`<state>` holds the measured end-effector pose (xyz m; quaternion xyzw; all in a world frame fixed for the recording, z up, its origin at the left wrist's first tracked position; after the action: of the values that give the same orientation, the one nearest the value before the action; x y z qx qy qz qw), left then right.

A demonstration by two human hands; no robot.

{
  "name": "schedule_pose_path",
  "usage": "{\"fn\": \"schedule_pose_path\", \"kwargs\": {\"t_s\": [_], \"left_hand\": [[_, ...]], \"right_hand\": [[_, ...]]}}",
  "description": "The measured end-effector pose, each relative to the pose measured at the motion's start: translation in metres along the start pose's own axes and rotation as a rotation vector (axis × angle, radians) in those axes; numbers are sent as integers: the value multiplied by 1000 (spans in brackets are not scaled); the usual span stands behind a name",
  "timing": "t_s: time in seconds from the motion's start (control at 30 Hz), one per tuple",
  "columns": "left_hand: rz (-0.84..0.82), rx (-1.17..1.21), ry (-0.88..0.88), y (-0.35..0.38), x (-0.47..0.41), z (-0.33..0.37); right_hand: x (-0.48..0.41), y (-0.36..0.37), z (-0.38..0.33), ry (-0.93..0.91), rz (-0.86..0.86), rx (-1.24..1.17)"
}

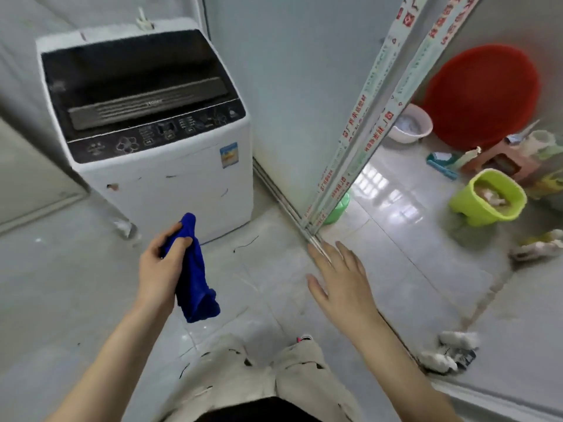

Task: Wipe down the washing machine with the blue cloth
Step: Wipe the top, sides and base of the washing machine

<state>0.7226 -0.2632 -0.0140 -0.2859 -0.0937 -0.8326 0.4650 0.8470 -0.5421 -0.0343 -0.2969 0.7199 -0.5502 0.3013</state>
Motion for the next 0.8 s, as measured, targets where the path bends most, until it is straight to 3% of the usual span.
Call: {"fn": "schedule_pose_path", "kwargs": {"t_s": [0.2,0.33,0.57,0.8], "left_hand": [[329,197,-83,-30,43,-41],[490,298,-124,-48,52,-65],[524,339,-201,-56,0,-89],[544,229,-90,-23,-103,-84]], "right_hand": [[-63,15,8,-356,-174,-75],[-103,33,-10,-498,-198,-136],[-184,82,-21,-597,-205,-176],[-275,166,-1,-559,-247,-273]]}}
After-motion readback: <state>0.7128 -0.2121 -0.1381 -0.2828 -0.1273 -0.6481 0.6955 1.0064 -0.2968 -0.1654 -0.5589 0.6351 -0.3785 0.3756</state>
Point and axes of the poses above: each hand's wrist, its own x-axis away from the middle knuckle, its own y-axis out of the palm, z = x × y, the point moved 2 cm from there along -x, towards the middle knuckle, and after that the axes turned 9 degrees about -y, right-handed, at the moved point
